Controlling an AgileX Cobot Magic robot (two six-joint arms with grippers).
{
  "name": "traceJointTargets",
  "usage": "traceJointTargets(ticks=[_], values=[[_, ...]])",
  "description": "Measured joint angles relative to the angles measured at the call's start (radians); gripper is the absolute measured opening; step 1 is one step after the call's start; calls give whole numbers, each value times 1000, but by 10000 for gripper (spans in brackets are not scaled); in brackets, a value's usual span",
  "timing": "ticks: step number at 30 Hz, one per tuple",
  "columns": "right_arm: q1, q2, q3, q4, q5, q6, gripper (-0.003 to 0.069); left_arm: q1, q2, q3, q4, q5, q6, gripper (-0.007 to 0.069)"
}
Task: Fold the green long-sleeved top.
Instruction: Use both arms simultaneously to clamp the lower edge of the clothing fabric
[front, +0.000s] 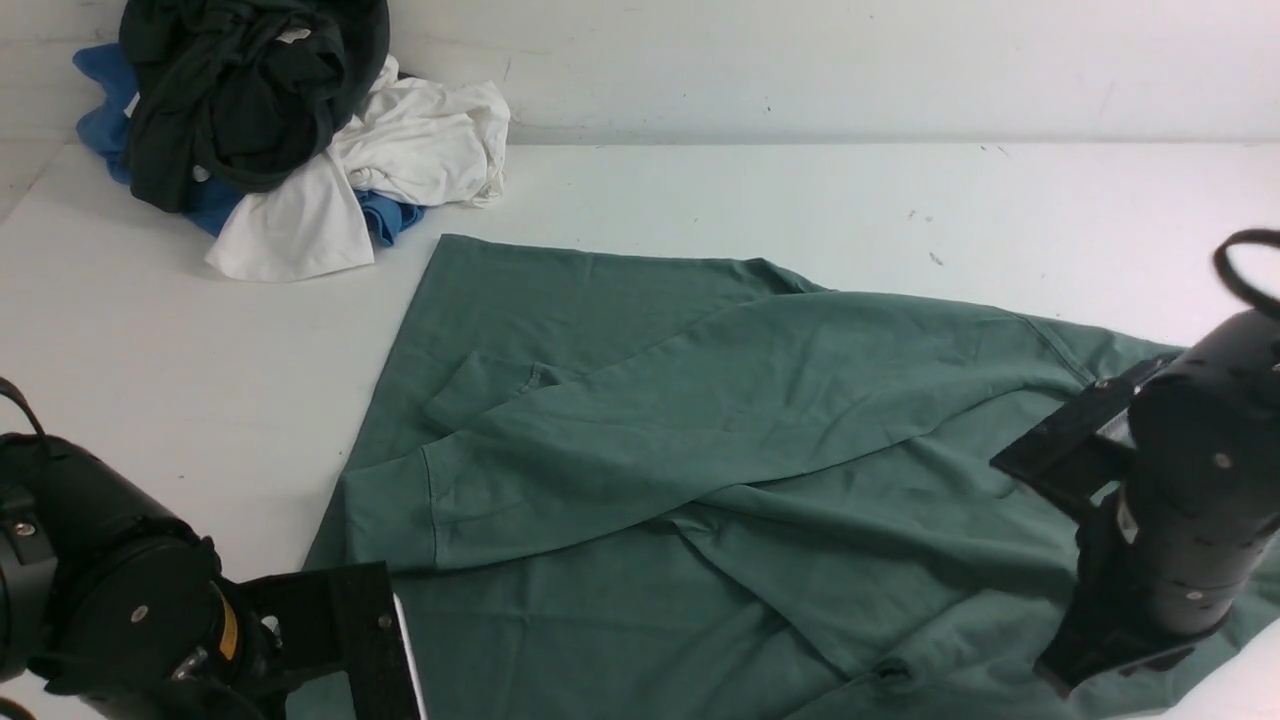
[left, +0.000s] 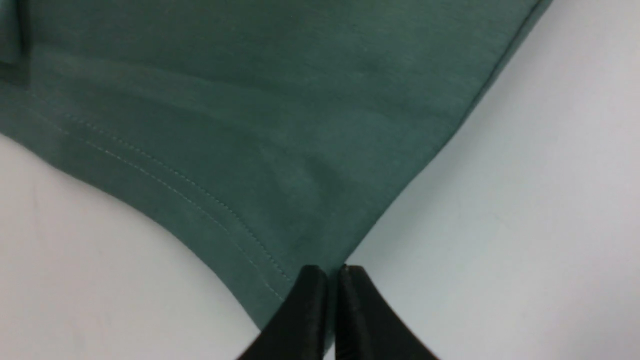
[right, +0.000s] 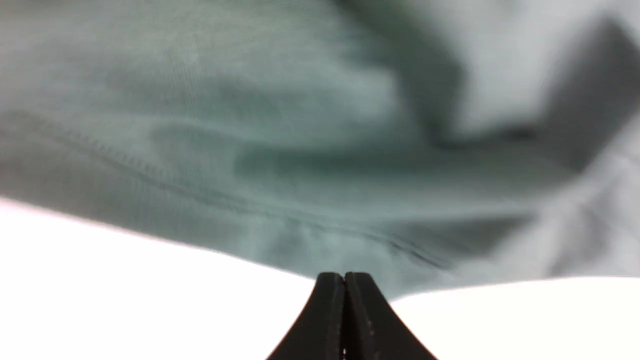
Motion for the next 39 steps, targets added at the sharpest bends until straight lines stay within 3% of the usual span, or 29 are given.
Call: traceJointTargets(ticks=[7, 14, 20, 21, 24, 27, 33, 39], values=[[-2, -95, -124, 4, 131, -5, -14, 0, 0, -147, 28, 109, -3, 13], [-59, -99, -108, 101, 120, -9, 16, 0, 1, -206, 29, 130, -3, 13], [-162, -99, 15, 161, 9, 18, 176, 0, 13, -204, 19, 160, -3, 13], [-187, -99, 41, 173, -32, 22, 256, 0, 29, -204, 6, 175, -3, 13], [-193, -99, 55, 191, -54, 22, 373, 0, 68, -196, -22, 171, -3, 13], [-185, -99, 55, 199, -53, 22, 436, 0, 104, -180, -29, 138, -3, 20], [-135, -99, 55, 243, -14, 13, 473, 0, 172, -149, -30, 96, 17, 127], [-78, -133, 55, 334, -12, -65, 475, 0, 257, -94, -45, 91, 168, 365]])
